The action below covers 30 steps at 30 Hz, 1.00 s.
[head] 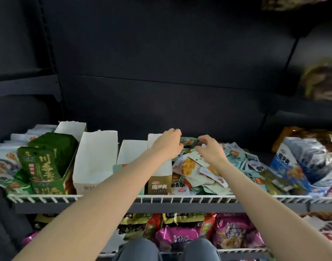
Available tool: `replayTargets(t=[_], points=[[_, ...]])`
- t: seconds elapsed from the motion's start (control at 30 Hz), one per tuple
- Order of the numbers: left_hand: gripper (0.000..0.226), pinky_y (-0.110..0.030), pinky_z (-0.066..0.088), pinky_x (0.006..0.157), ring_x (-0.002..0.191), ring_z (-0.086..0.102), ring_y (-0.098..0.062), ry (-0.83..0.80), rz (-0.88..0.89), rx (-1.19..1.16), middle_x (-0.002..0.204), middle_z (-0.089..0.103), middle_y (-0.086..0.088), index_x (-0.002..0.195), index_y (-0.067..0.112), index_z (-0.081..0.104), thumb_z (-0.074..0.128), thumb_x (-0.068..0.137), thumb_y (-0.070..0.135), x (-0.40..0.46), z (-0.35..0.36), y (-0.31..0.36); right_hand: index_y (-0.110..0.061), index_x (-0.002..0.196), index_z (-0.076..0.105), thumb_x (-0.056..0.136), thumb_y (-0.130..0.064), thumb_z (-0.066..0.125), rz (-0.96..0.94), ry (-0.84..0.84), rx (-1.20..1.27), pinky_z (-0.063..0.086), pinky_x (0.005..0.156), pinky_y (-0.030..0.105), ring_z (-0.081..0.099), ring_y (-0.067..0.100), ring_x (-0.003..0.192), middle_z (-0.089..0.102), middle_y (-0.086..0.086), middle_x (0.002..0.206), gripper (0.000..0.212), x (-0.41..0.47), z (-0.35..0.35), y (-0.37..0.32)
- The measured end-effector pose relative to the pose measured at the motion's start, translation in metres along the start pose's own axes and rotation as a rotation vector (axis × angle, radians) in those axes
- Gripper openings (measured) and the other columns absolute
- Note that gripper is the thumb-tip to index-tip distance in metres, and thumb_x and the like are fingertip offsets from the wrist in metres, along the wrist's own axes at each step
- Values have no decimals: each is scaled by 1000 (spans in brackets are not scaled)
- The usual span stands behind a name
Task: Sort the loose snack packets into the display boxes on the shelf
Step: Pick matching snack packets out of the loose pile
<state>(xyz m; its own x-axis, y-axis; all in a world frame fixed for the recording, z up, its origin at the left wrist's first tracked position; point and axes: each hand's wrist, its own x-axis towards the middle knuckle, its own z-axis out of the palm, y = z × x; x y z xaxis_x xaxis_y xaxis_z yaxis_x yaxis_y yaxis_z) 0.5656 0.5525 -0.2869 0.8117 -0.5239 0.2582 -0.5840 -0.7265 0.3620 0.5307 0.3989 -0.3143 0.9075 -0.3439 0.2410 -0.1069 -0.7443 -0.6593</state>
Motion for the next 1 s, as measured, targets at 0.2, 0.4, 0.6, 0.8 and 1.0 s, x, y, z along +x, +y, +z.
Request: replayTargets(t=[0.2, 0.4, 0.6, 0.8, 1.0], points=[[46, -42, 43, 96, 121, 45, -30, -175, -17, 162, 133, 43, -12, 137, 7, 37, 49, 94, 18, 79, 30, -4, -16, 146, 24, 92, -21, 56, 72, -107, -112, 41, 95, 34, 46, 31, 123, 31, 14, 145, 63, 74, 15, 34], [54, -39, 43, 88, 121, 46, -29, -233, -101, 179, 135, 41, -11, 142, 11, 31, 52, 94, 25, 135, 63, -12, -16, 149, 20, 96, -14, 48, 77, -225, -104, 34, 103, 30, 37, 28, 132, 26, 14, 150, 60, 131, 37, 57], [54, -40, 42, 92, 123, 44, -30, -265, -110, 201, 135, 42, -11, 142, 10, 31, 50, 92, 17, 146, 75, -25, -6, 132, 49, 93, -6, 52, 114, -159, -280, 40, 97, 29, 50, 29, 118, 44, 17, 135, 39, 162, 53, 76], [45, -41, 46, 91, 118, 47, -28, -181, 0, 142, 128, 48, -9, 135, 11, 43, 53, 92, 18, 132, 62, -20, -5, 89, 68, 90, -2, 55, -26, 156, -138, 45, 74, 29, 56, 21, 86, 55, 11, 104, 13, 140, 41, 70], [16, -38, 48, 63, 80, 61, -32, 132, 36, 44, 88, 62, -8, 103, 16, 61, 48, 94, 13, 92, 27, -2, -18, 101, 65, 88, -17, 64, -186, 343, 106, 42, 88, 28, 52, 22, 107, 44, -1, 112, 13, 93, -2, 37]])
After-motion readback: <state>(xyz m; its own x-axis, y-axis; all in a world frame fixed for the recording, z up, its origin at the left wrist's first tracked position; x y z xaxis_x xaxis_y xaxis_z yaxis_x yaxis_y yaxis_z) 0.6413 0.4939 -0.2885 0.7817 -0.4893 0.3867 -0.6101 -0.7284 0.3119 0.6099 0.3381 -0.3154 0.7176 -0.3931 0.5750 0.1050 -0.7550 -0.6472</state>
